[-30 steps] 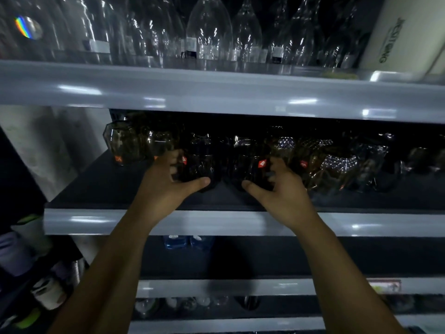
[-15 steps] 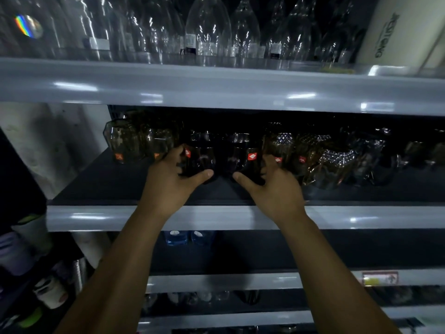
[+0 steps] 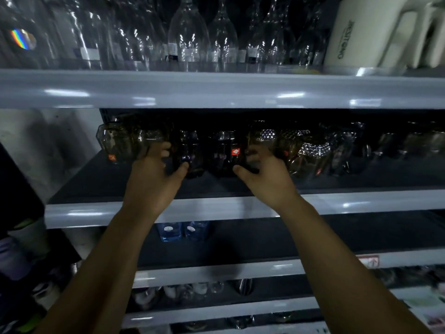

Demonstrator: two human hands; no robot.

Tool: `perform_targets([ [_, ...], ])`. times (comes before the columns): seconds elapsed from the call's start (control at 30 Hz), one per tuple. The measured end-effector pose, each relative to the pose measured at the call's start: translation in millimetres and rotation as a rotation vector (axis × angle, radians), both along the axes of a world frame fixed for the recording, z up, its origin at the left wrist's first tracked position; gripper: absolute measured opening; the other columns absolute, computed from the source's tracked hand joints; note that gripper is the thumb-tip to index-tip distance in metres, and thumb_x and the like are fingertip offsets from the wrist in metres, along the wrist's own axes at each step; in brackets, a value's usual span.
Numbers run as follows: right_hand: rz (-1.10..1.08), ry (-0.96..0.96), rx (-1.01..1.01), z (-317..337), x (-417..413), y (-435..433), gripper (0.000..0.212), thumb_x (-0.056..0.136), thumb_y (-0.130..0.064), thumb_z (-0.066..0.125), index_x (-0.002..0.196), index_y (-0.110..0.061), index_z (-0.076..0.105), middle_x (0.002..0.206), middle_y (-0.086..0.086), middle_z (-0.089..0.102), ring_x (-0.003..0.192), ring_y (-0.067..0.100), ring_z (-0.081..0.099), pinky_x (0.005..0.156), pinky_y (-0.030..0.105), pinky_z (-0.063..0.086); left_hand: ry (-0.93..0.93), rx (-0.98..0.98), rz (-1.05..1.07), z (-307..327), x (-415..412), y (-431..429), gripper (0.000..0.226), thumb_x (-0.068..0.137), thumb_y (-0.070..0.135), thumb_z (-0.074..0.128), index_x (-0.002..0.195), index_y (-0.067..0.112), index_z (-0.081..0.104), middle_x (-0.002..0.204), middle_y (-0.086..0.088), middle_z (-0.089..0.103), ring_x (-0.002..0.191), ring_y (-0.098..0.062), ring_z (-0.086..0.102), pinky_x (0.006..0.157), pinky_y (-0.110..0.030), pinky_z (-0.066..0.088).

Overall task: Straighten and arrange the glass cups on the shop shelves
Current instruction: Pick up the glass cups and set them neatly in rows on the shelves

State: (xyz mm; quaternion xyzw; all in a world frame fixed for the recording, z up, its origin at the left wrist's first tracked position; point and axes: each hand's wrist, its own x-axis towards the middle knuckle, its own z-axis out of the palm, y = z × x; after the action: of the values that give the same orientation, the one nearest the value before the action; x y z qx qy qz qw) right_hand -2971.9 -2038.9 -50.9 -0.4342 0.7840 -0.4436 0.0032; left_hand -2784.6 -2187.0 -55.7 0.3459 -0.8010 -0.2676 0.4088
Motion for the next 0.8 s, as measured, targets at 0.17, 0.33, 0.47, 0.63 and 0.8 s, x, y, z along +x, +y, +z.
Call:
perform_targets([
  [0.17,0.050,0.033,-0.109,6.2,-14.2,30.3,0.043,0.089,-0.024,0.075,0.129,-0.015,0.061,0.110,-0.006,0.068,0.100,0.011,0.064,0.092,0.034,0.055,0.134,-0.028,-0.102,12.8,-10.8,44.2,0.037,0.082,0.041,0.076,0.115,0.033,0.062,0.104,0.008,0.065,0.088,-0.013,0.063,0.081,-0.036,0.057],
  [0.33,0.054,0.106,-0.164,15.6,-42.3,79.2,0.039,0.089,-0.022,0.074,0.126,-0.017,0.062,0.109,-0.004,0.068,0.095,0.010,0.063,0.086,0.029,0.055,0.045,-0.131,-0.248,21.1,-62.3,109.4,0.038,0.086,0.036,0.075,0.121,0.032,0.061,0.115,0.017,0.062,0.101,0.003,0.056,0.079,-0.009,0.041],
  [0.47,0.021,0.130,-0.143,19.8,-87.6,139.6,0.032,0.089,-0.017,0.072,0.120,-0.018,0.062,0.102,-0.004,0.069,0.085,0.005,0.063,0.077,0.021,0.055,0.005,-0.174,-0.373,21.2,-125.1,166.4,0.036,0.087,0.032,0.075,0.121,0.026,0.062,0.117,0.014,0.061,0.104,0.003,0.056,0.083,-0.004,0.040],
  [0.63,-0.134,0.164,-0.062,24.9,-161.9,249.7,0.036,0.090,-0.022,0.073,0.123,-0.015,0.061,0.111,0.002,0.068,0.098,0.014,0.063,0.082,0.028,0.054,-0.068,-0.194,-0.593,20.8,-217.1,252.1,0.040,0.085,0.037,0.076,0.122,0.030,0.060,0.120,0.018,0.060,0.109,0.002,0.056,0.091,-0.011,0.044],
  [0.8,-0.319,0.163,-0.031,17.2,-232.4,362.6,0.042,0.089,-0.030,0.072,0.127,-0.017,0.060,0.119,0.002,0.068,0.107,0.020,0.065,0.089,0.039,0.056,-0.078,-0.193,-0.714,10.7,-307.9,331.9,0.040,0.087,0.038,0.072,0.124,0.028,0.060,0.122,0.016,0.059,0.111,-0.001,0.055,0.092,-0.016,0.044],
])
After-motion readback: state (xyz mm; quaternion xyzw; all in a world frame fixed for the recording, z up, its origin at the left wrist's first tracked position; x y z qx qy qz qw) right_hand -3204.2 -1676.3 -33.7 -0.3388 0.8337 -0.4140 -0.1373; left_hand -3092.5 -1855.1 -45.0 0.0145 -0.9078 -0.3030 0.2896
